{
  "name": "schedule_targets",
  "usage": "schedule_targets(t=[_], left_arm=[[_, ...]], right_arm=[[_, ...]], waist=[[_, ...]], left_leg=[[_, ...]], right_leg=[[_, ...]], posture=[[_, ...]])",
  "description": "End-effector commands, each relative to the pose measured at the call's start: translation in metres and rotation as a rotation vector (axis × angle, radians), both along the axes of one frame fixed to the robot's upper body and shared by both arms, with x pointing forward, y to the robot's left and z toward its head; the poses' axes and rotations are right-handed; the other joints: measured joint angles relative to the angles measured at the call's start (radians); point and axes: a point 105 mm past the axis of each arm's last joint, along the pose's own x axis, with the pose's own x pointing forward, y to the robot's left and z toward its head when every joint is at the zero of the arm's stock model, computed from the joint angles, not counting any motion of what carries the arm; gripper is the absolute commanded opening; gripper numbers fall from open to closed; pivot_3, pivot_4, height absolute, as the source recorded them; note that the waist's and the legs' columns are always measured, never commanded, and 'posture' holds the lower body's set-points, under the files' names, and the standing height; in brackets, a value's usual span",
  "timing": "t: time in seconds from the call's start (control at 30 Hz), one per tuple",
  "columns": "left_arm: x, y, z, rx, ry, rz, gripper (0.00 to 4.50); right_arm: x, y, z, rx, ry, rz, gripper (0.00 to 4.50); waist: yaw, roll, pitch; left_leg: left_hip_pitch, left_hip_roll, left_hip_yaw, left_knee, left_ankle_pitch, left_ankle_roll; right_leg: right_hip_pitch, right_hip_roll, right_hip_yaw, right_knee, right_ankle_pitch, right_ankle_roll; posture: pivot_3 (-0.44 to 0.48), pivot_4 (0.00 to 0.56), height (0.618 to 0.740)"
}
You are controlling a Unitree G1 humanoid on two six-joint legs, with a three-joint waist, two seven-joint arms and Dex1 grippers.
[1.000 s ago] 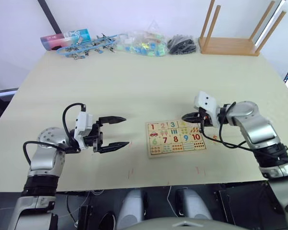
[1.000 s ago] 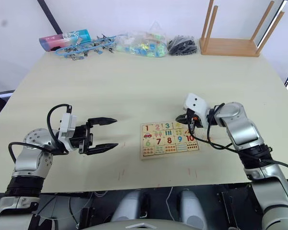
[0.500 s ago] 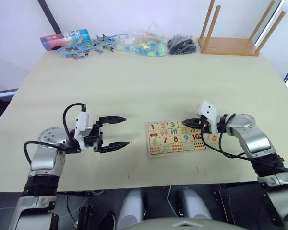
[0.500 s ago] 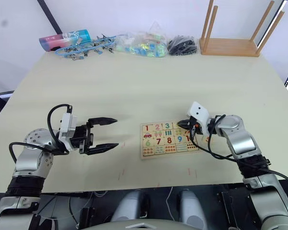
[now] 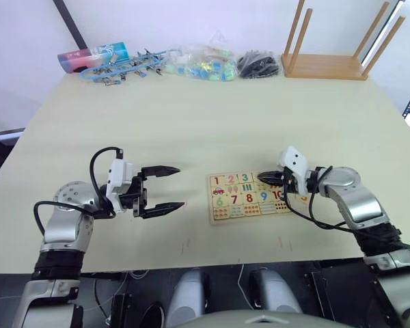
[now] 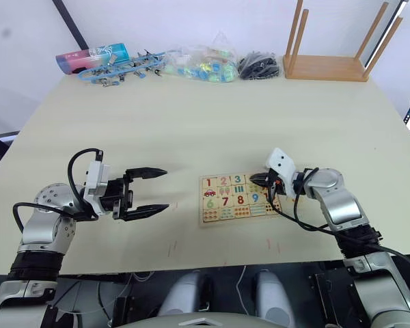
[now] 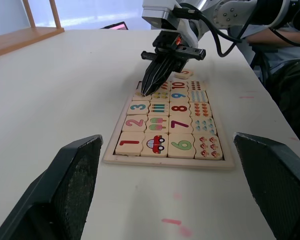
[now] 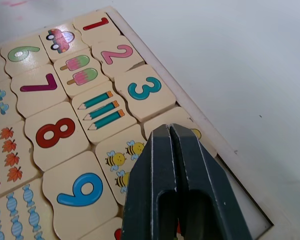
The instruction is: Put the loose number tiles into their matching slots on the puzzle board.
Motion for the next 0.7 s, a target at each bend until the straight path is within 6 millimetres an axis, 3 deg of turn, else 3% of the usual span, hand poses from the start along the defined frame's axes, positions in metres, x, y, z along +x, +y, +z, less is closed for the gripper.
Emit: schedule_targets(t=[0.03,0.2,0.33,0.6,0.7], left_arm=[[-0.001,0.000,0.007,-0.002,-0.033,0.008,4.50],[0.000,0.001,0.004,-0.012,-0.024,0.056,4.50],[-0.002,0.004,-0.002,-0.012,-0.006,0.110,4.50],[-0.008,0.015,-0.011,-0.005,0.030,0.177,4.50],[-0.008,0.019,-0.012,0.004,0.034,0.204,4.50]], right_arm=[[-0.002,0.001,0.025,0.083,-0.065,0.002,0.02],[-0.009,-0.007,0.043,0.151,-0.116,-0.015,0.02],[-0.018,-0.028,0.052,0.184,-0.152,-0.080,0.02],[-0.050,-0.072,0.043,0.208,-0.139,-0.188,0.02],[-0.064,-0.090,0.037,0.196,-0.132,-0.231,0.85]], waist=[[0.001,0.000,0.000],[0.001,0.000,0.000],[0.003,0.000,0.000],[0.004,0.000,0.000],[0.003,0.000,0.000]], left_leg=[[0.000,0.000,0.000,0.000,0.000,0.000],[0.000,0.001,0.000,0.000,0.000,0.000],[0.000,0.001,-0.001,0.000,0.000,0.000],[0.000,0.001,-0.001,0.000,0.000,0.000],[0.000,0.001,-0.001,0.000,0.000,0.000]], right_leg=[[0.000,0.000,0.000,0.000,0.000,0.000],[0.000,0.000,0.000,0.000,0.000,0.000],[0.000,0.000,0.000,0.000,0.000,0.000],[0.000,-0.001,0.000,-0.001,0.000,0.000],[0.000,-0.001,0.000,-0.001,0.000,0.000]], posture=[[0.000,0.150,0.737],[0.000,0.150,0.737],[0.000,0.150,0.737],[0.000,0.150,0.737],[0.000,0.150,0.737]])
